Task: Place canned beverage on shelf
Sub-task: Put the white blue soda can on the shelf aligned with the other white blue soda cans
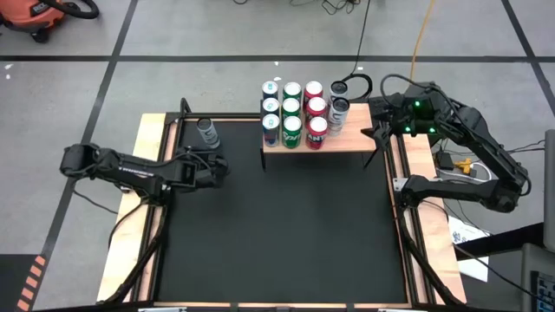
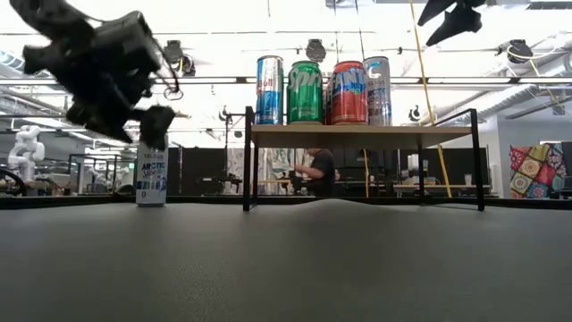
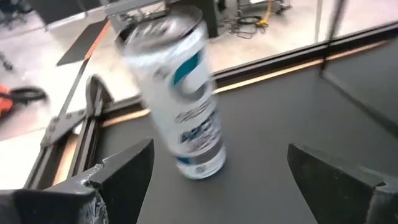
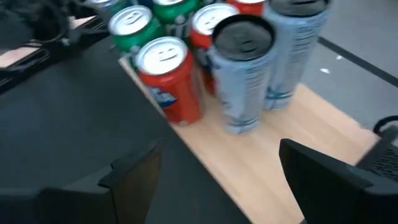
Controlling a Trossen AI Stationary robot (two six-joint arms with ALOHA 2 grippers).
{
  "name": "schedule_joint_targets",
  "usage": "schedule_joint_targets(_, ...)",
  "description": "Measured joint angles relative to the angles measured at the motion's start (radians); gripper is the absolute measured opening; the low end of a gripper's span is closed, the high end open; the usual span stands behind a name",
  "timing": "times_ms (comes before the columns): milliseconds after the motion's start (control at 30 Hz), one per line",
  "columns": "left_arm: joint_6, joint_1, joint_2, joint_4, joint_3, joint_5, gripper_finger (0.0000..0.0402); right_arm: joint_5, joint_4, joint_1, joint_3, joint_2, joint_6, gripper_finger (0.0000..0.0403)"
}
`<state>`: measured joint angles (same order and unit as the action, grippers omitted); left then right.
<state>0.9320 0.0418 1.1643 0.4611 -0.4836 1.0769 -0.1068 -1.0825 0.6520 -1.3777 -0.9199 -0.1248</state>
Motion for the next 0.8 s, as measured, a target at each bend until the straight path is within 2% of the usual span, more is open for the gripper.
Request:
schedule_joint_targets(133,-0.015,0.034,-0.021,-0.144,0.101,0.006,0.0365,0.002,0.017,-0.032,0.0,0.0,-0.021,0.0313)
schedule_joint_targets(300,-0.238,0.115,-0.023,-0.463,0.23,-0.015,0.0365,0.002,0.073,-0.068,0.0,0.0,-0.039,0.0313)
schedule_joint_targets(433,-0.441,0.212,-0.023,-0.771,0.318,-0.139,0.0365,0.003,0.098,-0.096,0.0,0.0,-0.042,0.0313)
schedule_joint_targets(533,-0.516,0.295,-0.023,-0.954,0.37,-0.217,0.0365,0.005,0.103,-0.117,0.005,0.0,-0.047,0.0313)
schedule_joint_targets(633,-0.544,0.383,-0.022,-1.012,0.396,-0.287,0.0365,0.005,0.141,-0.14,0.049,0.009,-0.047,0.0313)
schedule_joint_targets(800,-0.639,0.479,-0.022,-1.077,0.406,-0.503,0.0343,0.006,0.219,-0.166,0.148,0.019,-0.068,0.0313)
